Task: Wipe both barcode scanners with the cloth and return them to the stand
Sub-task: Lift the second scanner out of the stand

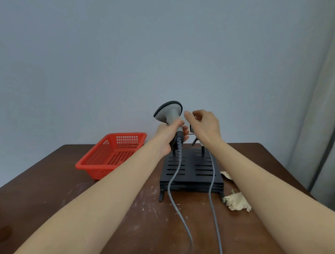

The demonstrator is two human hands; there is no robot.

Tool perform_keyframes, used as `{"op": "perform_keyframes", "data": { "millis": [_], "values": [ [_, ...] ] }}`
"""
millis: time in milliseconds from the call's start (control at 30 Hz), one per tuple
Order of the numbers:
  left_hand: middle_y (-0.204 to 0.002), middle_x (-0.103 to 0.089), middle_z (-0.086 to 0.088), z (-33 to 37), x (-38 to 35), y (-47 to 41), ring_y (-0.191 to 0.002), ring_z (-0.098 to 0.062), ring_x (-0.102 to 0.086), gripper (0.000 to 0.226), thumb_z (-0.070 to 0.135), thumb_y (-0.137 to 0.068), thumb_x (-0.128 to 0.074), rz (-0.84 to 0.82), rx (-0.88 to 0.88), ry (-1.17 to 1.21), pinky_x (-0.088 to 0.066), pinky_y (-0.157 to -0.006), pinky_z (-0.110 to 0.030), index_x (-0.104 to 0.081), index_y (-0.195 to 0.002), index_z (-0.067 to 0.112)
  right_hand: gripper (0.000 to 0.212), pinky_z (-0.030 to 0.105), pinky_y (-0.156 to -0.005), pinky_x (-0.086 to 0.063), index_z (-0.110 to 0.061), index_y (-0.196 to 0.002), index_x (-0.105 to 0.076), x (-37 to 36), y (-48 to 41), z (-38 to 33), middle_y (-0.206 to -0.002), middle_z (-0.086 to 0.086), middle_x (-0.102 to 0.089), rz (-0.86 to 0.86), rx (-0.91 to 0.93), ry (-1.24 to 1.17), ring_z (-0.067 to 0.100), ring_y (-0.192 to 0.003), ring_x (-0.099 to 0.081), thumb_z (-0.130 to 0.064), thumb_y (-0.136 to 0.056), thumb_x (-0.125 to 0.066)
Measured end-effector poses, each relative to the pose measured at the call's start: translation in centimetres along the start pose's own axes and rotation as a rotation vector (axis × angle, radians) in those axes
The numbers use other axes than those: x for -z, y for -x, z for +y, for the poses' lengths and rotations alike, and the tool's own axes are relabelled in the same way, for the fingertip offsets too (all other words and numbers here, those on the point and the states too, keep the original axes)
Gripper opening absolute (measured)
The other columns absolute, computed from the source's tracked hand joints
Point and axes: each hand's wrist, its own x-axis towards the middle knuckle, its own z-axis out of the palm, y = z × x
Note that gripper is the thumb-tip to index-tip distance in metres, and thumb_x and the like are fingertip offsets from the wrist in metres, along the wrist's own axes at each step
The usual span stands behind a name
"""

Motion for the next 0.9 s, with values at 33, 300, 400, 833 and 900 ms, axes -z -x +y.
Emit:
{"op": "perform_keyframes", "data": {
  "millis": [33, 300, 400, 833, 900],
  "values": [
    [-0.081, -0.065, -0.012, -0.1, 0.2, 0.5, -0.066, -0.018, -0.064, 0.016, 0.013, -0.088, -0.060, 0.006, -0.016, -0.024, -0.056, -0.061, -0.028, -0.059, -0.094, -0.002, 0.059, 0.031, -0.088, -0.045, -0.004, -0.123, -0.058, -0.2, 0.4, -0.4, -0.119, 0.008, -0.061, -0.047, -0.049, -0.048, 0.020, -0.106, -0.057, -0.051, -0.088, -0.054],
    [-0.087, -0.070, -0.009, -2.5, 0.9, 6.0, -0.080, -0.023, -0.070, 0.014, 0.025, -0.087, -0.062, 0.090, -0.184, -0.289, -0.059, -0.070, -0.035, -0.061, -0.091, 0.012, 0.046, 0.027, -0.051, -0.046, -0.010, -0.093, -0.065, -0.1, 5.1, -2.7, -0.076, 0.004, -0.064, -0.502, -0.438, -0.561, 0.014, -0.058, -0.058, -0.054, -0.080, -0.066],
    [-0.079, -0.069, -0.002, -3.8, 0.7, 8.5, -0.078, -0.019, -0.070, 0.004, 0.020, -0.087, -0.062, 0.123, -0.243, -0.330, -0.059, -0.065, -0.033, -0.060, -0.089, 0.017, 0.045, 0.031, -0.067, -0.054, -0.016, -0.099, -0.066, -0.7, 6.2, -2.4, -0.094, 0.004, -0.071, -0.589, -0.495, -0.557, 0.018, -0.077, -0.066, -0.057, -0.080, -0.064],
    [-0.098, -0.070, 0.001, -6.1, 5.0, 13.2, -0.095, -0.013, -0.066, 0.028, 0.035, -0.082, -0.068, -0.143, -0.159, -0.639, -0.054, -0.079, -0.030, -0.065, -0.104, 0.017, 0.030, 0.039, -0.088, -0.053, -0.007, -0.099, -0.065, -1.6, 8.6, -0.5, -0.108, 0.017, -0.069, -0.695, -0.559, -0.747, 0.026, -0.095, -0.064, -0.033, -0.084, -0.068],
    [-0.095, -0.072, -0.005, -5.3, 7.2, 13.7, -0.090, -0.016, -0.069, 0.030, 0.043, -0.089, -0.058, -0.125, -0.084, -0.641, -0.056, -0.078, -0.031, -0.068, -0.096, 0.016, 0.026, 0.034, -0.078, -0.056, -0.007, -0.096, -0.065, -0.9, 8.7, -0.3, -0.107, 0.017, -0.069, -0.723, -0.536, -0.773, 0.024, -0.087, -0.066, -0.031, -0.086, -0.065]
  ]
}}
